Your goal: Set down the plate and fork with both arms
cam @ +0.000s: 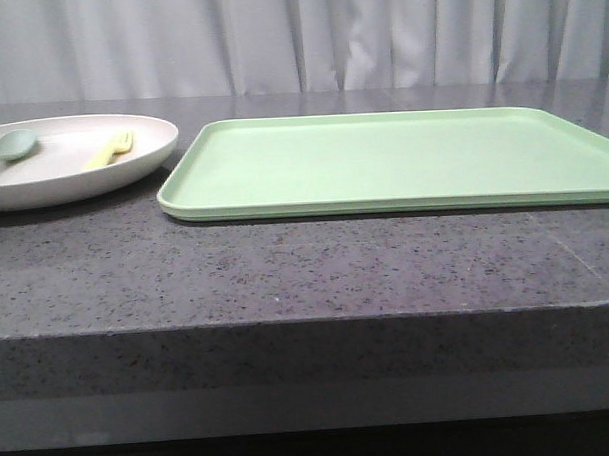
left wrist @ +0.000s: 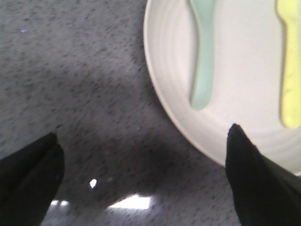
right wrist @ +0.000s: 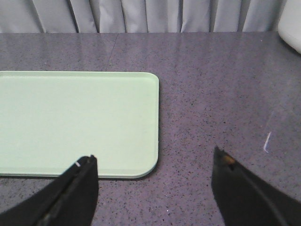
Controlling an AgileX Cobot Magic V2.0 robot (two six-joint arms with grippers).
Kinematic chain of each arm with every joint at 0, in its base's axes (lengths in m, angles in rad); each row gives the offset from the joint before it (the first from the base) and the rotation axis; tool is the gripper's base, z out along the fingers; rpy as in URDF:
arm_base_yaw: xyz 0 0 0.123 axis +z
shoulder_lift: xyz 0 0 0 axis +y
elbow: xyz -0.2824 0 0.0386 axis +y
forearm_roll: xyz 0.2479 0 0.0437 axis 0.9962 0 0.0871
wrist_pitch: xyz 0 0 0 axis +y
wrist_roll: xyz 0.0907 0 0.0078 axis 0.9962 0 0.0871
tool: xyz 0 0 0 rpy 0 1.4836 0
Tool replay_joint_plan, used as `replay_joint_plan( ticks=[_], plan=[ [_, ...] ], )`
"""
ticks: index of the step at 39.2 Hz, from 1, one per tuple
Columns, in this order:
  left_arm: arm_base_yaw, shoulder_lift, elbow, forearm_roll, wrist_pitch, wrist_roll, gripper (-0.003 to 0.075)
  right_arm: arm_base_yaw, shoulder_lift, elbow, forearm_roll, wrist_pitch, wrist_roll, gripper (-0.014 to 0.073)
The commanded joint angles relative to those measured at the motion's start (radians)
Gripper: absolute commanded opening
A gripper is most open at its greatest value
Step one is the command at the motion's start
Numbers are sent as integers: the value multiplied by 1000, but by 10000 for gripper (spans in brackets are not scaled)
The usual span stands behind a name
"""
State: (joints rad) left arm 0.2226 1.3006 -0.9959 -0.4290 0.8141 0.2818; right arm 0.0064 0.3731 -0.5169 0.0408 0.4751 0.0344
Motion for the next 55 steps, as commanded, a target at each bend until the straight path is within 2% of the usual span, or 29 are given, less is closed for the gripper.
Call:
replay_joint_plan(
  ticks=[1, 10, 14, 20, 23, 55],
  plan=[
    [32, 59, -60, -241, -29, 118, 671, -3, 15, -34, -5, -73, -10, 537],
    [34, 189, -105, -325, -86, 137, 664, -3, 15, -34, -5, -73, -10, 537],
    [34, 228, -123, -327, -104, 137, 611, -3, 15, -34, -5, -73, -10, 537],
    [32, 268, -137, -346, -108, 137, 470, -3, 15, -34, -5, -73, -10, 537],
    [32, 287, -139, -346, -106, 137, 424, -3, 15, -34, -5, -73, -10, 537],
    [32, 323, -139, -359, -116, 139, 81, -3, 15, -34, -5, -73, -10, 537]
  ],
)
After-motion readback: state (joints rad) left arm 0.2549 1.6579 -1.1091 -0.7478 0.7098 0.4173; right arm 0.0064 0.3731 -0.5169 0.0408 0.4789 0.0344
